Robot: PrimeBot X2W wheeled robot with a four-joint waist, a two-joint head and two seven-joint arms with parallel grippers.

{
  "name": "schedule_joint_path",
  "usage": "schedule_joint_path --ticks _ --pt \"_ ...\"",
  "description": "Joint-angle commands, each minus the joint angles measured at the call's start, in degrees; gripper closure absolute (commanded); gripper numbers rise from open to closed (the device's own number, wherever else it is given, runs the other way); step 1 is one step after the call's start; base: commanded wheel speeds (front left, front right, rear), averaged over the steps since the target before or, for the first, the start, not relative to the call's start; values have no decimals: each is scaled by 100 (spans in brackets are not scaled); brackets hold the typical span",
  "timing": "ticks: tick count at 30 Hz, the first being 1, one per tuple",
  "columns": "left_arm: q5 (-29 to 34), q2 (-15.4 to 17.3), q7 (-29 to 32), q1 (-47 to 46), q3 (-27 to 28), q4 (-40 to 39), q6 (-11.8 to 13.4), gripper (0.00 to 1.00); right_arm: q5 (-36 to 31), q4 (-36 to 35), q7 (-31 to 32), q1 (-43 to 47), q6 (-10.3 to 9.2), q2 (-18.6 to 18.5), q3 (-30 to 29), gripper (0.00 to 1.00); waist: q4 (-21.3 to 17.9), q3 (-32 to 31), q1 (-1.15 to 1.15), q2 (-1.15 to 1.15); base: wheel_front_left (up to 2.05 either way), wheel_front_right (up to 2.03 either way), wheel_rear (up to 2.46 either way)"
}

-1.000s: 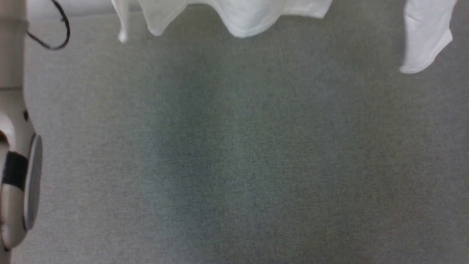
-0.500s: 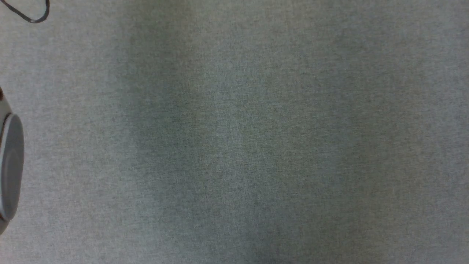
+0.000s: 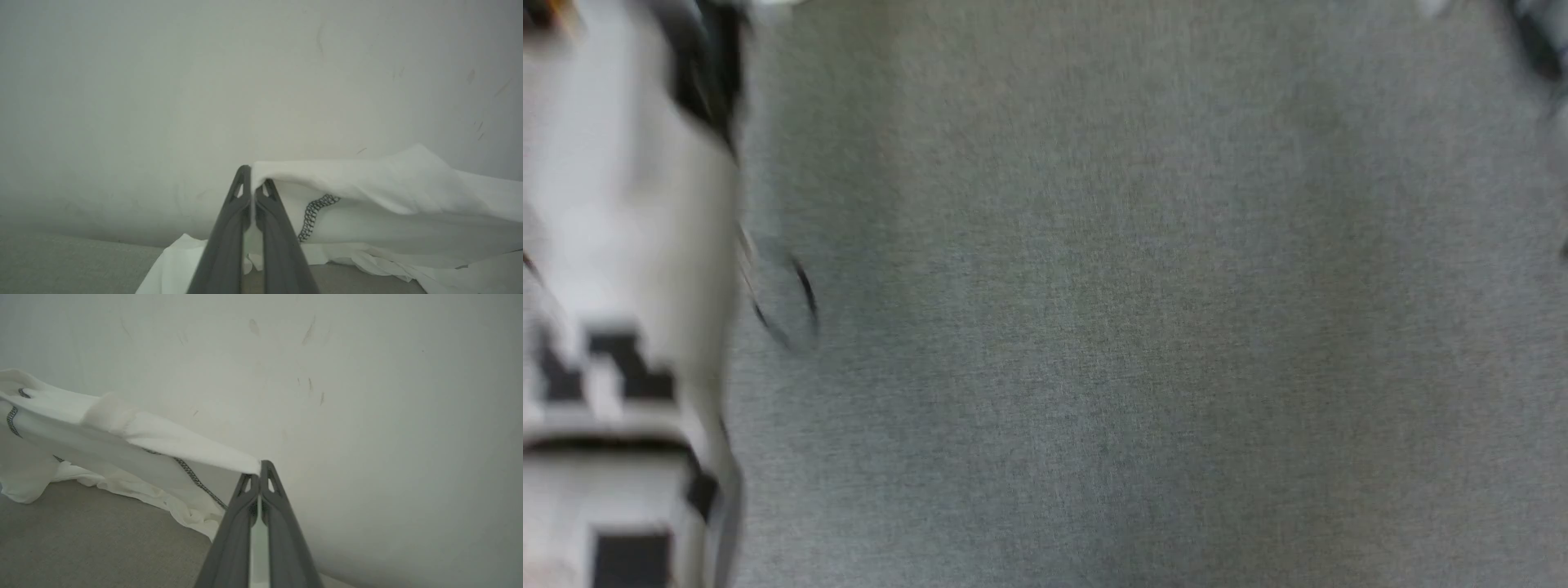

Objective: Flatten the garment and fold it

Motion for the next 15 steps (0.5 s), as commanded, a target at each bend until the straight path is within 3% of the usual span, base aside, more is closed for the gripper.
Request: schedule_joint_path --ticks 1,7,15 --pt "-64 75 -31 630 205 -250 -7 100 93 -56 -26 480 -56 -152 12 100 130 -589 0 0 0 0 0" --pt "-162 -138 -33 2891 505 -1400 -72 100 397 -574 -26 2214 -56 -298 -57 100 149 -1320 0 0 0 0 0" --pt "221 -14 519 5378 119 -3166 340 100 231 -1538 154 4286 -56 -455 -580 100 71 -2259 0 0 0 0 0"
